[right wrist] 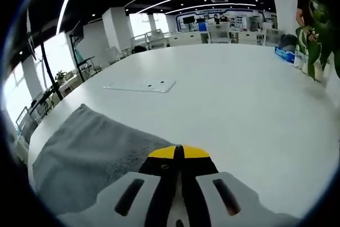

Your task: Fold the towel on the table until its edges align and the towel forms a compact rectangular stack.

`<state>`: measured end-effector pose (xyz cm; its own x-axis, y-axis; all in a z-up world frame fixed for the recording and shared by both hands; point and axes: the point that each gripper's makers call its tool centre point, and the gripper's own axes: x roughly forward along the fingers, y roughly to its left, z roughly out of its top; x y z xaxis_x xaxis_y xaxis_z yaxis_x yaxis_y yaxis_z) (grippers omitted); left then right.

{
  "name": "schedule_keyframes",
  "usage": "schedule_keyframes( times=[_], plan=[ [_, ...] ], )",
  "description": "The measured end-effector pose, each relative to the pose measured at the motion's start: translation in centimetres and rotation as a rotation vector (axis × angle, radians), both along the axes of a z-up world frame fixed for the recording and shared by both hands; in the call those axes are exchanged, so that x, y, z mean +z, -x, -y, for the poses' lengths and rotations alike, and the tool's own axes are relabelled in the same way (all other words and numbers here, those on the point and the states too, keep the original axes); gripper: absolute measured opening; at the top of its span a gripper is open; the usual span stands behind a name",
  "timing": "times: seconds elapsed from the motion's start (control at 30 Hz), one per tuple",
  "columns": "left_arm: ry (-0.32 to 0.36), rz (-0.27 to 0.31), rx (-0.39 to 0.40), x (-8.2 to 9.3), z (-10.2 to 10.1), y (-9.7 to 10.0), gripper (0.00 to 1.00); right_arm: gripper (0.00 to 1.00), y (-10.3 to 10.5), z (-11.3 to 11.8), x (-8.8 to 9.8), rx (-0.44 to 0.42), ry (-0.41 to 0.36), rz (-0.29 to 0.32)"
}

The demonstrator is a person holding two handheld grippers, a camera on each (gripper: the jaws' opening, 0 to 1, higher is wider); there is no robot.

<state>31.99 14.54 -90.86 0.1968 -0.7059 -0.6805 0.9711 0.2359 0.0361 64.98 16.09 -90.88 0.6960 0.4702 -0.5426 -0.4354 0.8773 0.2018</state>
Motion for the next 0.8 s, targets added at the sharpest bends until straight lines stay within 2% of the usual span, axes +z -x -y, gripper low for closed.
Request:
schedule_keyframes(
  times=[0.07, 0.33, 0.47, 0.8],
  plan=[
    [0.017, -0.006, 0.011, 0.3, 0.0, -0.1, 0.00, 0.00, 0.1, -0.2, 0.2, 0.010, 0.013, 0.002],
    [0.060, -0.010, 0.028, 1.8, -0.2, -0.2, 0.00, 0.00, 0.0, -0.5, 2.6, 0.010, -0.029, 0.015],
    [0.106, -0.029, 0.072, 3.2, -0.7, -0.5, 0.01, 0.00, 0.1, -0.9, 3.8, 0.017, -0.049, 0.016],
    [0.183, 0.001, 0.140, 6.5, -2.4, -1.1, 0.01, 0.00, 0.5, -2.0, 7.2, 0.039, -0.085, 0.034]
  ],
)
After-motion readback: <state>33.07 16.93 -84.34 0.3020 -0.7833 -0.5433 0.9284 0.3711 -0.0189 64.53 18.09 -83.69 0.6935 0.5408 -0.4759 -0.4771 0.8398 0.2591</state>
